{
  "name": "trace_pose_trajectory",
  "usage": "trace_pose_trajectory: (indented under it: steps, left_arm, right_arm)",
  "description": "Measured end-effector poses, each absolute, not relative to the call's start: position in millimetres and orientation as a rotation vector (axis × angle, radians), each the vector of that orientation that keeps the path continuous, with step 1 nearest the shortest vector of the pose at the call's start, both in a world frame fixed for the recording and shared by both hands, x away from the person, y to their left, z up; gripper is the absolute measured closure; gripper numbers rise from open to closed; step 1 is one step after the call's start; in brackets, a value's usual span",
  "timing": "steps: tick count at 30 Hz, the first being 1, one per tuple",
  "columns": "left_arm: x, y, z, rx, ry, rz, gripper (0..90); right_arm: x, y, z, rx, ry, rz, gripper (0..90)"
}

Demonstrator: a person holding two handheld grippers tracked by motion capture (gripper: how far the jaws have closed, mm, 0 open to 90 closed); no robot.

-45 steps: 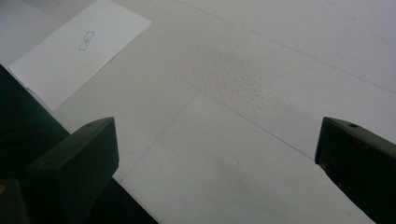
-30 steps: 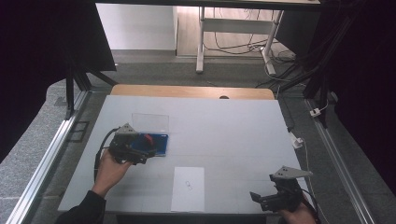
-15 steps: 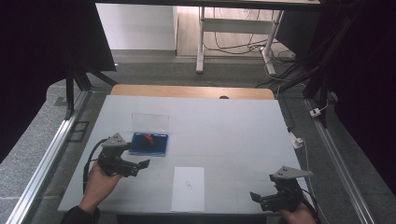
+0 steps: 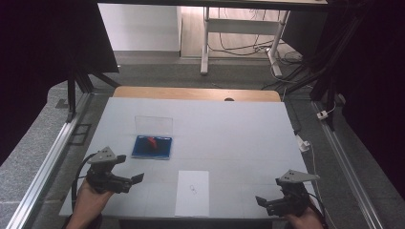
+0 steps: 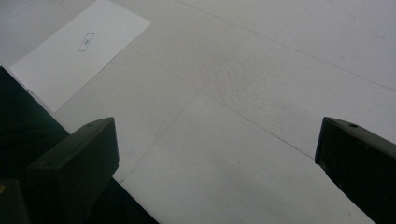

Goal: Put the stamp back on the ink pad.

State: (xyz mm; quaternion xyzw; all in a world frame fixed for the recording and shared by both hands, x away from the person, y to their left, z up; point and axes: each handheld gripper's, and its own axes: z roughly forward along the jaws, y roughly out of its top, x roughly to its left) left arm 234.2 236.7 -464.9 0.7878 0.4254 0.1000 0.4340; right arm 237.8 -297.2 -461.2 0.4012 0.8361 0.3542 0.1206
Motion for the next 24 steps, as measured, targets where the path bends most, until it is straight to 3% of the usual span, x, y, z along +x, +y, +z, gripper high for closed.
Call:
trace_pose_trajectory:
  steps: [24]
  left_arm:
    - [192, 271, -479, 2.019, 1.2, 0.316, 0.0]
  right_arm:
    - [238, -297, -461, 1.17, 2.441, 1.028, 0.0]
